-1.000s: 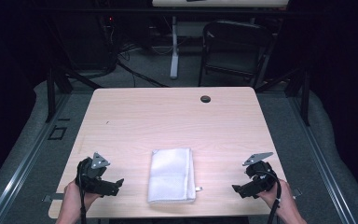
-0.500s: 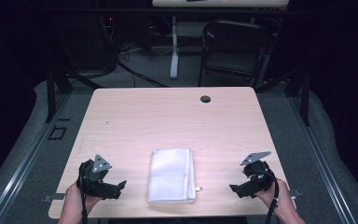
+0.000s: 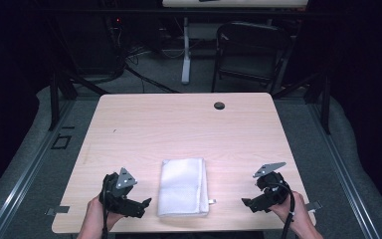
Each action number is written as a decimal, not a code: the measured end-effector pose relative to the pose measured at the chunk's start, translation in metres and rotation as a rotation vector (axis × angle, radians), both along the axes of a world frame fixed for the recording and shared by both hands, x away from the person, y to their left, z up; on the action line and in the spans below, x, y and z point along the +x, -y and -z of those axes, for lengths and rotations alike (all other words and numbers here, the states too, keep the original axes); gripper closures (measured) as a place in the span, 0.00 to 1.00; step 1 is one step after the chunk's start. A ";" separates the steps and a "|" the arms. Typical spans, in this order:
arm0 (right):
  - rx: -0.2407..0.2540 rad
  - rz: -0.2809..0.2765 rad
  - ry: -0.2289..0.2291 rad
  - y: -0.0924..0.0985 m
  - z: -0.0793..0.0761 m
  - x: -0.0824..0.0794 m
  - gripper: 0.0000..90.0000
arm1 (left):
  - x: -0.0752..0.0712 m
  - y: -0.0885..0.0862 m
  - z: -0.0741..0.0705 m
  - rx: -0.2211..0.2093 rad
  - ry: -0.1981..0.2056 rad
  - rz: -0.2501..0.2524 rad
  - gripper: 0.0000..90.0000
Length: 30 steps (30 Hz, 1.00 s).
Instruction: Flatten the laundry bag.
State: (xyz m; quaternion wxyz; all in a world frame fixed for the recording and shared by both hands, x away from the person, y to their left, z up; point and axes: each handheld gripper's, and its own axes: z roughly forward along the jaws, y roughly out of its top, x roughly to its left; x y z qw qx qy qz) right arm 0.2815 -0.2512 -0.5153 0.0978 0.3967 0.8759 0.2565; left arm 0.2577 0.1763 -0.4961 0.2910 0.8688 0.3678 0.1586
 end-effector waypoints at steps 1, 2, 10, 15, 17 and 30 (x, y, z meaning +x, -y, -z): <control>0.002 -0.003 -0.002 0.000 0.000 0.000 0.03 | 0.000 0.005 0.001 0.001 0.003 0.009 0.00; -0.002 -0.004 -0.001 0.000 -0.001 0.000 0.03 | -0.001 0.011 0.002 0.004 -0.002 0.027 0.00; -0.011 -0.008 -0.005 -0.002 0.000 0.000 0.03 | 0.002 0.029 0.009 0.019 -0.018 0.060 0.00; -0.002 -0.002 -0.018 -0.004 0.001 0.001 0.03 | -0.003 0.057 0.013 0.034 -0.020 0.129 0.00; -0.001 0.000 -0.014 -0.004 0.001 0.000 0.04 | -0.004 0.066 0.015 0.041 -0.026 0.158 0.00; -0.009 -0.002 -0.023 -0.003 0.001 0.001 0.04 | -0.011 0.112 0.028 0.083 -0.060 0.263 0.00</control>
